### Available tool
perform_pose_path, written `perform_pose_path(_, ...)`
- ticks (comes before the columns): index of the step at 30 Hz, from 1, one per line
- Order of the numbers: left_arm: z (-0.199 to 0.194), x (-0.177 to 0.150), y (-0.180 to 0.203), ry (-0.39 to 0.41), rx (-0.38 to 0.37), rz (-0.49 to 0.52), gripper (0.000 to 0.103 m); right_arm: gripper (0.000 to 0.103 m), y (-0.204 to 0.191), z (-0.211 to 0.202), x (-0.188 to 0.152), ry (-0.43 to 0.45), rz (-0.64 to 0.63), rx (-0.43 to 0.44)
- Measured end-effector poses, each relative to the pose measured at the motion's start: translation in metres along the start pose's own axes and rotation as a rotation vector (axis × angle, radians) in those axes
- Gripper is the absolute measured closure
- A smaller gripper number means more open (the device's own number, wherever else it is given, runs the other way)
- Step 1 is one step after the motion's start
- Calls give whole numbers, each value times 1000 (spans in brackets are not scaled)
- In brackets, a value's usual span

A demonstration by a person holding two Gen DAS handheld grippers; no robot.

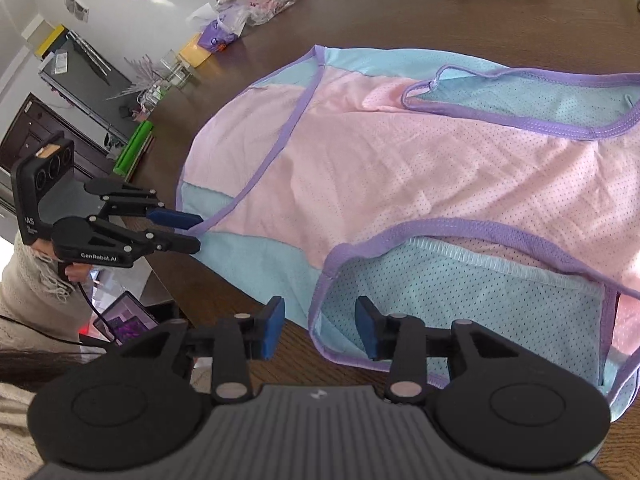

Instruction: Fold clothes

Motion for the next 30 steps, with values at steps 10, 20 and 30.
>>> perform_pose_path(10, -14, -4, 5, 30, 19, 93, 102, 102, 6, -25, 2, 3, 68, 162)
perform_pose_path(20, -6, -9, 7, -28, 21, 146, 98, 100, 23, 0, -8, -86, 146, 131)
perform_pose_path(30, -6, -11, 9, -18, 12, 144, 97, 101, 18, -1, -4, -51, 139, 109)
Point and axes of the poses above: each gripper's, at about its wrist camera, not at the fingertips, and z roughly the way its jaws point, y to its right, x to its top, the point moved 2 cm from there along z, roughly the way its jaws point, and after that the axes turned 3 degrees about x, right-handed, at the moved point
